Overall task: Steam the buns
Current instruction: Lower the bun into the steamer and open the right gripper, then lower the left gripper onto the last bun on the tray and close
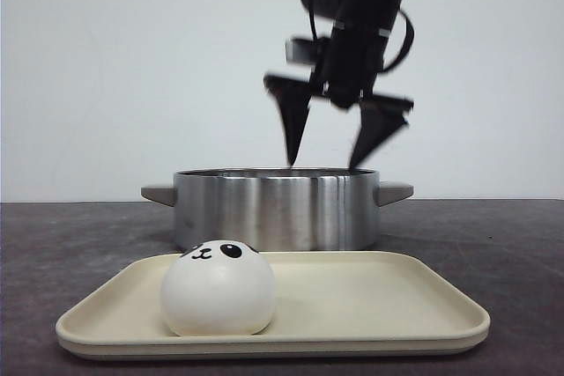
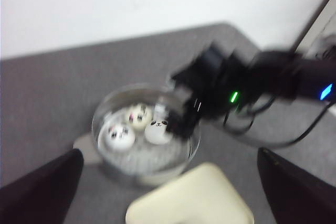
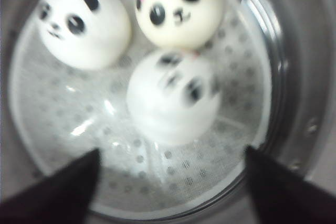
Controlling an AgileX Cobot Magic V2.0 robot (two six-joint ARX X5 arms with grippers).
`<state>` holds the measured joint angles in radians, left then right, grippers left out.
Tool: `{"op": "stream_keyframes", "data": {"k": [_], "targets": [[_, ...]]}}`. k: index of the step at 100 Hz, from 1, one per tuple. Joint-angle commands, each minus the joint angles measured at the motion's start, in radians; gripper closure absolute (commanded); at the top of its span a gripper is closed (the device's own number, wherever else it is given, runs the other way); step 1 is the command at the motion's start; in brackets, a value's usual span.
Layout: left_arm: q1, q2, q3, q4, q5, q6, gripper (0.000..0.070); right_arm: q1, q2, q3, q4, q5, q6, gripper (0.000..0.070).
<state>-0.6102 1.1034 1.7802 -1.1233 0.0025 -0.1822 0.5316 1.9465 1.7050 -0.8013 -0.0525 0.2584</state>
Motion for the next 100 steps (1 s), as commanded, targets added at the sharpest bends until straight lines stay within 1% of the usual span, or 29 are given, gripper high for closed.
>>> {"op": "stream_keyframes", "data": {"k": [1, 2, 3, 10, 20, 27, 43, 52, 61, 79, 100], "targets": [[-0.008, 0.017, -0.021, -0.008, 0.009, 0.008, 0.0067, 0.013, -0.062, 0.063, -0.008, -0.001, -0.015, 0.0658], [-0.008, 0.018, -0.028, -0.008, 0.01, 0.008, 0.0067, 0.015, -0.07, 0.067, -0.011, 0.0, -0.017, 0.0696], [-0.008, 0.018, -0.036, -0.008, 0.011, 0.006, 0.0067, 0.017, -0.079, 0.071, -0.013, 0.0, -0.019, 0.07], [-0.008, 0.018, -0.097, -0.003, 0.026, -0.008, 0.0067, 0.039, -0.157, 0.084, -0.012, 0.001, -0.039, 0.0691], [-0.02, 0.021, -0.193, 0.007, 0.045, -0.04, 0.0067, 0.071, -0.269, 0.084, -0.006, 0.001, -0.039, 0.0691], [-0.035, 0.024, -0.268, 0.029, 0.074, -0.06, 0.0067, 0.097, -0.349, 0.084, -0.007, 0.001, -0.039, 0.0691], [-0.092, 0.037, -0.457, 0.134, 0.13, -0.138, 0.0067, 0.157, -0.52, 0.084, -0.003, 0.01, -0.039, 0.0691], [-0.14, 0.062, -0.557, 0.2, 0.129, -0.186, 0.0066, 0.179, -0.594, 0.084, 0.0, 0.034, -0.039, 0.0691], [-0.175, 0.111, -0.629, 0.248, 0.129, -0.208, 0.0066, 0.186, -0.655, 0.084, 0.0, 0.043, -0.039, 0.0691], [-0.235, 0.271, -0.658, 0.295, 0.129, -0.208, 0.0066, 0.186, -0.738, 0.084, -0.003, 0.046, -0.042, 0.0691], [-0.27, 0.458, -0.658, 0.356, 0.129, -0.209, 0.0066, 0.186, -0.78, 0.083, -0.025, 0.046, -0.05, 0.0691]]}}
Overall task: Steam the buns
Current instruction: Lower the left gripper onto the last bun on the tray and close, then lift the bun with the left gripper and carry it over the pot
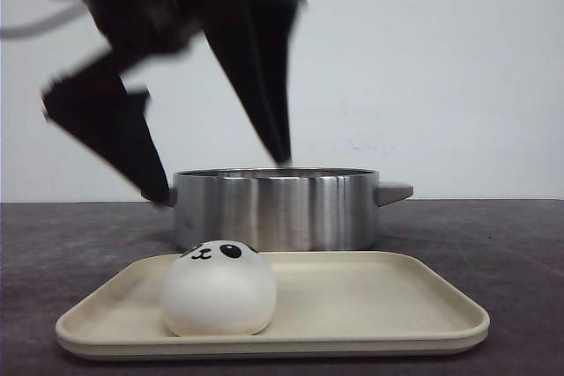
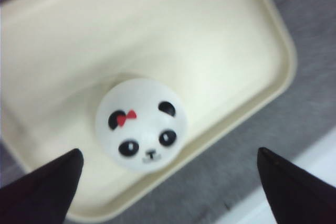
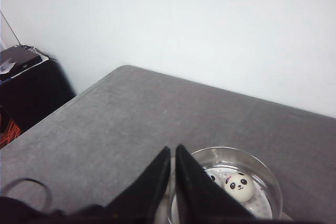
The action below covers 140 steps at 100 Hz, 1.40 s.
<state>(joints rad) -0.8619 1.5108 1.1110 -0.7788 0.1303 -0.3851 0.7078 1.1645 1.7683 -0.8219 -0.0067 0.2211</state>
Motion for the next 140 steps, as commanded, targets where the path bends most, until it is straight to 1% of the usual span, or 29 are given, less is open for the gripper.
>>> {"op": "stream_keyframes", "data": {"k": [1, 22, 42, 47, 49, 52, 54, 55, 57, 60, 61, 62, 64, 65, 68, 92, 97, 112, 118, 129, 140], "targets": [[-0.02, 0.058, 0.011, 0.013, 0.002, -0.006, 0.0066, 0.01, 0.002, 0.02, -0.006, 0.0, -0.013, 0.0691], [-0.029, 0.171, 0.011, 0.043, -0.003, -0.005, 0.0066, 0.01, -0.003, 0.02, -0.054, 0.0, -0.02, 0.0691], [-0.029, 0.212, 0.011, 0.098, -0.012, -0.006, 0.0066, 0.01, -0.003, 0.02, -0.07, 0.0, -0.019, 0.0691], [-0.03, 0.213, 0.011, 0.111, -0.028, -0.01, 0.0071, 0.01, -0.003, 0.02, -0.073, -0.001, -0.019, 0.0691], [-0.031, 0.213, 0.011, 0.115, -0.032, -0.014, 0.0084, 0.01, -0.003, 0.02, -0.075, -0.001, -0.019, 0.0691], [-0.031, 0.213, 0.011, 0.117, -0.036, -0.021, 0.0153, 0.01, -0.003, 0.02, -0.077, -0.001, -0.019, 0.0691], [-0.031, 0.213, 0.012, 0.117, -0.037, -0.023, 0.024, 0.01, -0.003, 0.02, -0.079, -0.001, -0.019, 0.0691], [-0.031, 0.213, 0.012, 0.116, -0.037, -0.024, 0.0294, 0.01, -0.003, 0.02, -0.08, -0.001, -0.019, 0.0691], [-0.031, 0.212, 0.012, 0.113, -0.037, -0.024, 0.0423, 0.01, -0.003, 0.02, -0.082, -0.001, -0.019, 0.0691], [-0.031, 0.212, 0.012, 0.106, -0.037, -0.023, 0.0654, 0.01, -0.003, 0.02, -0.085, -0.001, -0.019, 0.0691], [-0.031, 0.213, 0.012, 0.104, -0.037, -0.022, 0.07, 0.01, -0.003, 0.02, -0.086, -0.001, -0.019, 0.0691], [-0.031, 0.212, 0.012, 0.101, -0.038, -0.022, 0.07, 0.01, -0.003, 0.02, -0.088, -0.001, -0.019, 0.0691], [-0.031, 0.212, 0.012, 0.098, -0.038, -0.021, 0.0671, 0.01, -0.003, 0.02, -0.09, 0.0, -0.019, 0.0691], [-0.031, 0.212, 0.012, 0.098, -0.039, -0.021, 0.0668, 0.01, -0.003, 0.02, -0.091, 0.0, -0.019, 0.0691], [-0.031, 0.212, 0.012, 0.093, -0.043, -0.019, 0.07, 0.01, -0.003, 0.02, -0.093, 0.0, -0.019, 0.0691], [-0.043, 0.182, 0.031, 0.083, -0.056, 0.02, 0.07, 0.01, -0.003, 0.02, -0.099, 0.0, -0.02, 0.0691], [-0.047, 0.151, 0.053, 0.082, -0.056, 0.033, 0.07, 0.01, -0.003, 0.02, -0.099, 0.0, -0.021, 0.0691], [-0.051, 0.042, 0.165, 0.088, -0.058, 0.034, 0.07, 0.01, -0.003, 0.02, -0.099, 0.0, -0.027, 0.0691], [-0.051, 0.009, 0.222, 0.096, -0.078, 0.032, 0.07, 0.01, -0.003, 0.02, -0.098, 0.0, -0.028, 0.0691], [-0.039, -0.011, 0.336, 0.1, -0.15, 0.036, 0.07, 0.01, -0.003, 0.02, -0.097, 0.0, -0.028, 0.0691], [-0.004, -0.006, 0.418, 0.137, -0.174, 0.06, 0.07, 0.01, -0.003, 0.02, -0.092, 0.0, -0.032, 0.0691]]}}
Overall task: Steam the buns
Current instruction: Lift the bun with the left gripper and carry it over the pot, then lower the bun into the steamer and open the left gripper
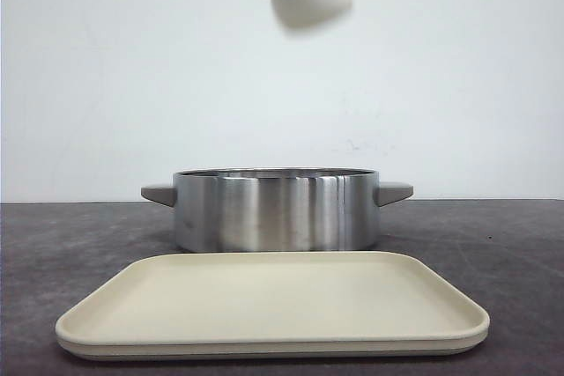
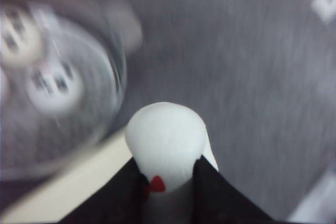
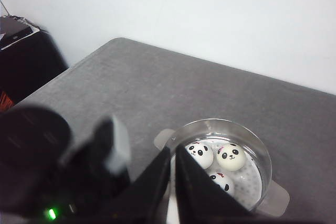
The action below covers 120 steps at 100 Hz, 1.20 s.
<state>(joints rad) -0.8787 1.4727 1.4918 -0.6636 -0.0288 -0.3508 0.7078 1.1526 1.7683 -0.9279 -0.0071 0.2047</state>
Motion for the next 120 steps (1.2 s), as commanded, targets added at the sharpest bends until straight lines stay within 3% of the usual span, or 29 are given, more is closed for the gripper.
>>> {"op": "stream_keyframes", "data": {"k": [1, 16, 34, 62, 68, 82, 89, 109, 120], "targets": [[0.016, 0.033, 0.04, 0.029, -0.019, 0.026, 0.07, 0.01, 0.008, 0.02, 0.014, 0.0, -0.016, 0.0691], [0.095, 0.06, 0.046, 0.101, -0.036, 0.034, 0.07, 0.01, 0.01, 0.02, 0.014, 0.008, -0.034, 0.0691], [0.212, 0.191, 0.046, 0.071, -0.034, 0.051, 0.07, 0.01, 0.01, 0.02, 0.014, 0.008, -0.035, 0.0691], [0.291, 0.385, 0.046, 0.076, -0.026, 0.051, 0.0691, 0.01, 0.01, 0.019, 0.007, 0.008, -0.035, 0.0691], [0.293, 0.41, 0.046, 0.074, -0.026, 0.051, 0.0595, 0.01, 0.01, 0.019, 0.007, 0.008, -0.036, 0.0691], [0.295, 0.426, 0.046, 0.076, -0.027, 0.051, 0.0239, 0.01, 0.01, 0.019, 0.005, 0.008, -0.036, 0.0691], [0.295, 0.426, 0.047, 0.082, -0.026, 0.051, 0.0135, 0.01, 0.01, 0.019, 0.005, 0.008, -0.036, 0.0691], [0.297, 0.426, 0.052, 0.048, -0.027, 0.051, 0.0015, 0.01, 0.01, 0.019, 0.006, 0.008, -0.036, 0.0691], [0.297, 0.418, 0.06, 0.002, -0.027, 0.051, 0.0017, 0.01, 0.01, 0.019, 0.005, 0.017, -0.043, 0.0691]]}}
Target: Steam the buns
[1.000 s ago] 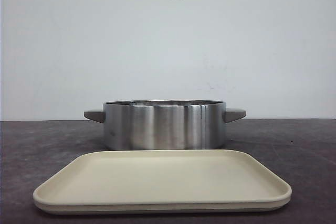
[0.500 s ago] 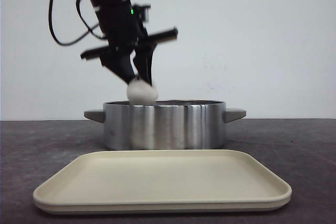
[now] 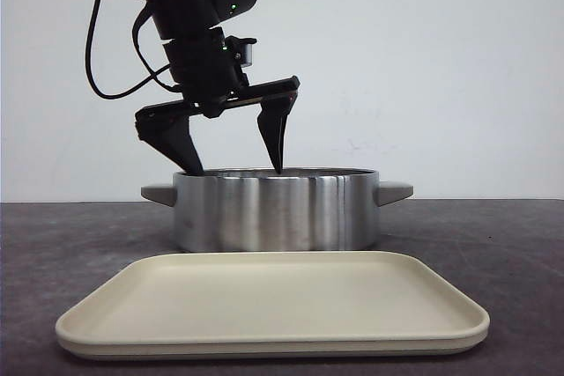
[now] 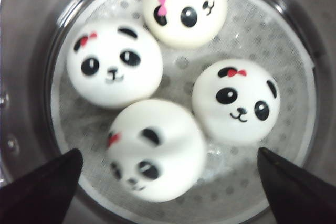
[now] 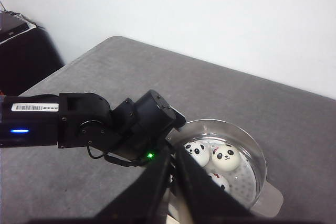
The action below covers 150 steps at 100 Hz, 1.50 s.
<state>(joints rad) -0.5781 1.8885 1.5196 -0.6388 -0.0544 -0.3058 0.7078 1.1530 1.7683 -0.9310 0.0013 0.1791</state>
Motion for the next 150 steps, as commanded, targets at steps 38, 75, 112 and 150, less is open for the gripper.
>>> {"op": "stream_keyframes", "data": {"k": [38, 75, 112, 150], "targets": [[-0.026, -0.337, 0.031, -0.12, -0.122, 0.112, 0.0081, 0.009, -0.001, -0.211, 0.13, 0.108, -0.089, 0.0691], [-0.026, -0.771, 0.018, -0.161, -0.179, 0.089, 0.0246, 0.035, -0.045, -0.658, 0.625, 0.109, -0.077, 0.0691], [-0.023, -1.072, -0.263, -0.121, -0.243, 0.104, 0.07, 0.038, -0.044, -0.715, 0.888, 0.187, -0.065, 0.0691], [-0.024, -1.113, -0.322, -0.15, -0.243, 0.077, 0.07, 0.038, -0.044, -0.715, 0.909, 0.183, -0.066, 0.0691]]}}
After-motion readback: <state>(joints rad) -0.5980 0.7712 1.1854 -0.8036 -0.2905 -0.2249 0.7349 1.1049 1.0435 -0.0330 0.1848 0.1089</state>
